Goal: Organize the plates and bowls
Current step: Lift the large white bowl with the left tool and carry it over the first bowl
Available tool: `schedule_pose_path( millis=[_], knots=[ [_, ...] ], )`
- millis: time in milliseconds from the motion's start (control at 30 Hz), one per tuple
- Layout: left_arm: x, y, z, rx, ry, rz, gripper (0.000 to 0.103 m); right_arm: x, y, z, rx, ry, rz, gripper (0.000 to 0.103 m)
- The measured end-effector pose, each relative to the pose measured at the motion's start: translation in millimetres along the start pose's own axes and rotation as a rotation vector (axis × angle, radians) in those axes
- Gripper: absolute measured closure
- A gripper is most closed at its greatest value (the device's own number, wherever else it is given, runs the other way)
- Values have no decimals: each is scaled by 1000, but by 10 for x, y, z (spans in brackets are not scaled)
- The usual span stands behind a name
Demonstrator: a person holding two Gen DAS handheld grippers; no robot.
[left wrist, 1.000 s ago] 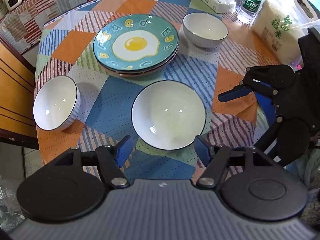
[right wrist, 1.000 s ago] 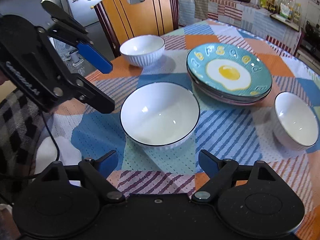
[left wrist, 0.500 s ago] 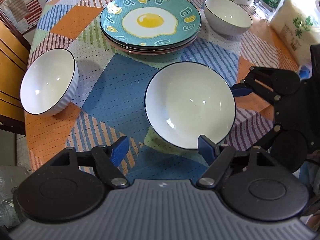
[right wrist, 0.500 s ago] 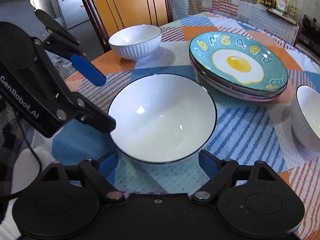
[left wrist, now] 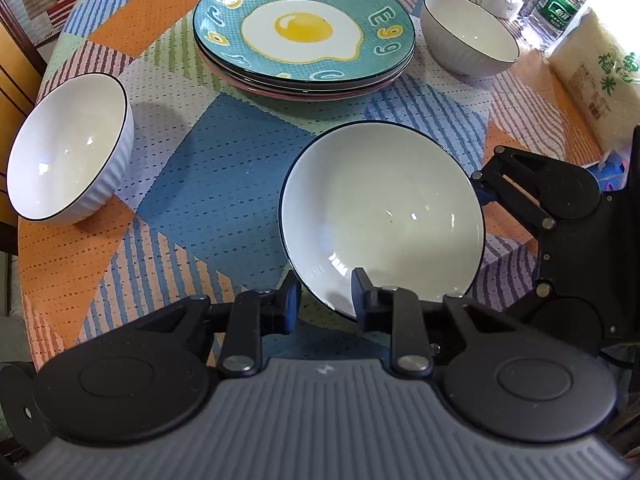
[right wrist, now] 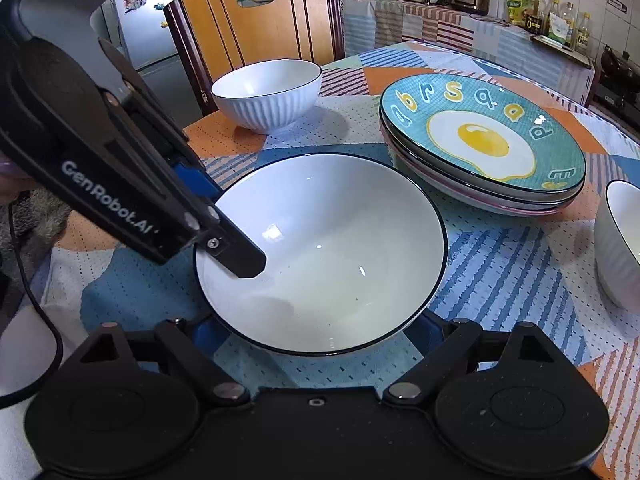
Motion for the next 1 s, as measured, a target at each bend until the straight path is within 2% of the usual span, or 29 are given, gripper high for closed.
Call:
schedule_pose_path(
  millis=[233, 467, 667, 800, 1000],
  knots=[
    [-49, 10, -22, -2, 5, 41, 78, 21, -8, 13, -4, 10, -13, 10],
    [-202, 163, -17, -8, -44, 66, 78, 2, 120, -44, -30, -7, -11, 10],
    [-360, 340, 53, -2, -86, 55, 78, -49, 365, -57, -47, 4, -36, 10],
    [-511, 472, 139, -23, -117, 70, 78, -131, 558, -47, -57, 4, -68, 10],
    [-708, 681, 388, -61, -127, 49, 78, -346, 852, -13, -82, -19, -115, 10]
  ],
)
Point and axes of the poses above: each gripper's, at about its wrist camera, not at the fingertips, and y roughly against the way its jaws point, x to its left, z to its top, the point moved 5 cm from there along -y, roughly the way its jaws point, and after that the axes turned 14 degrees about x, right-handed, at the moved point
